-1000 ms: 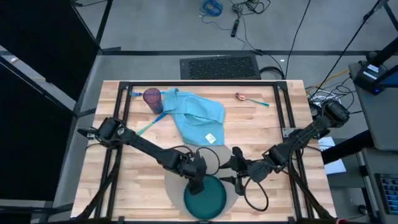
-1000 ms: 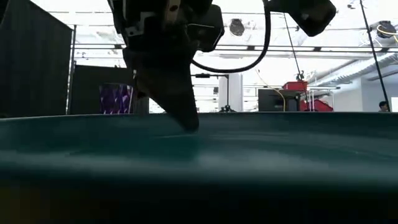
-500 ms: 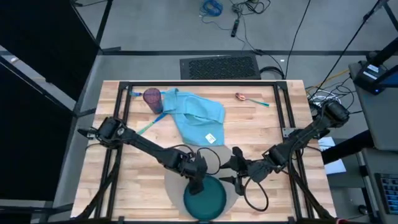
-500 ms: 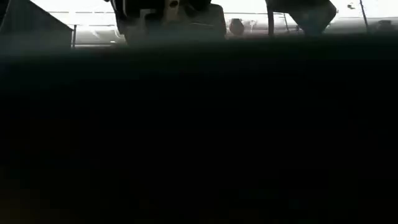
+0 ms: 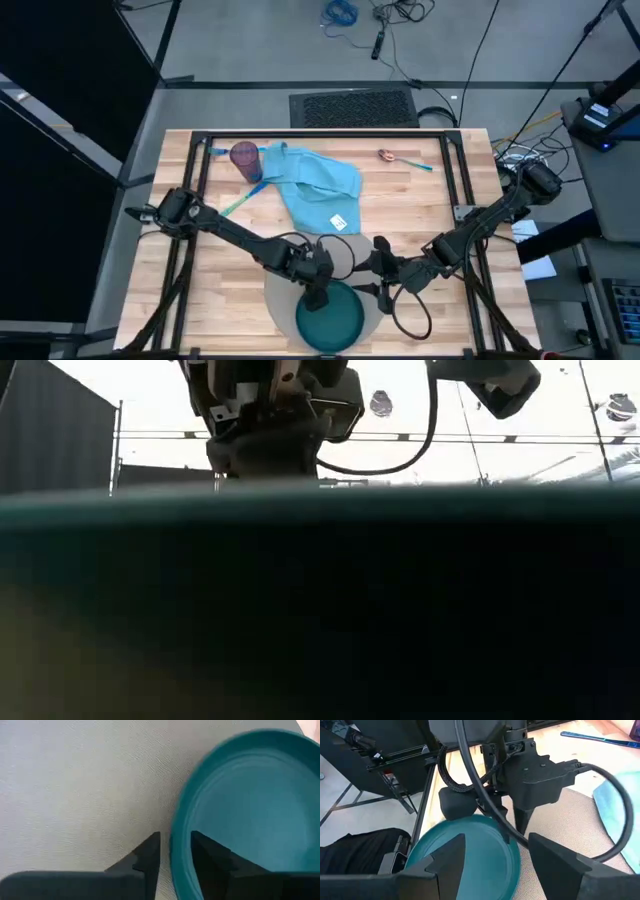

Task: Set table place
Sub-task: Fold the blue napkin

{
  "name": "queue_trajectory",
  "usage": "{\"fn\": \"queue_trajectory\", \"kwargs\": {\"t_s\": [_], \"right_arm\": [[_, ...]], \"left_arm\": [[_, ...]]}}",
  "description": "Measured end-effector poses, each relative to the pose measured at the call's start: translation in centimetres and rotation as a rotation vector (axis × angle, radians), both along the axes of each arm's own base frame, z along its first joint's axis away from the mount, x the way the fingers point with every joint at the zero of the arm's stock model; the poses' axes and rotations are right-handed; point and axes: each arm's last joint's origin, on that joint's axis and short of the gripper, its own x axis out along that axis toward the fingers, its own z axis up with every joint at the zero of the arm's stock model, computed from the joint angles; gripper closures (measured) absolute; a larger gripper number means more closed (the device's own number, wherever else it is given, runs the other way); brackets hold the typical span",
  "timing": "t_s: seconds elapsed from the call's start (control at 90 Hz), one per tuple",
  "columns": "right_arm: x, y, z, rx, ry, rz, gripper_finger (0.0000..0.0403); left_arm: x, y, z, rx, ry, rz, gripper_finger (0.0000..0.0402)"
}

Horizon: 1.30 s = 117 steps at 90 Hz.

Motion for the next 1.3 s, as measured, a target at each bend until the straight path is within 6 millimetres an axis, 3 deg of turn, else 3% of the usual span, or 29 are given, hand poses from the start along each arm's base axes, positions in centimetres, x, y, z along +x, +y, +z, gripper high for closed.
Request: {"fn": "queue_trajectory", "kwargs": {"t_s": [0.178,0.344,0.544,0.767,0.911,1.033,1.144,1.3], "right_arm": [[0.0,0.0,0.0,-0.006,-0.001,0.003,0.0200],[-0.1,0.0,0.1,-0.006,-0.002,0.006,0.0200],[-1.6,0.0,1.9,0.007,-0.033,0.038,0.0200],[-6.0,1.5,2.7,-0.073,-0.012,-0.015,0.0200],[-8.4,2.5,2.6,-0.126,-0.039,-0.088,0.0200],[-9.1,3.0,2.4,-0.140,-0.053,-0.093,0.0200],[-8.8,3.1,2.0,-0.158,-0.041,-0.097,0.0200],[-7.7,2.8,1.2,-0.185,-0.019,-0.139,0.0200]], "left_arm": [[1.0,1.3,1.3,0.008,-0.039,0.039,0.0290],[2.0,2.3,4.5,0.057,-0.021,0.011,0.0290],[1.0,3.0,7.8,0.151,0.121,-0.021,0.0290],[-4.8,2.1,11.5,0.387,0.233,0.068,0.0290],[-9.9,-0.1,14.3,0.400,0.106,0.093,0.0290],[-14.6,-1.9,15.3,0.408,-0.069,0.164,0.0290],[-18.1,-3.4,14.4,0.436,-0.230,0.198,0.0290],[-20.9,-4.0,10.6,0.513,-0.334,0.253,0.0290]]}}
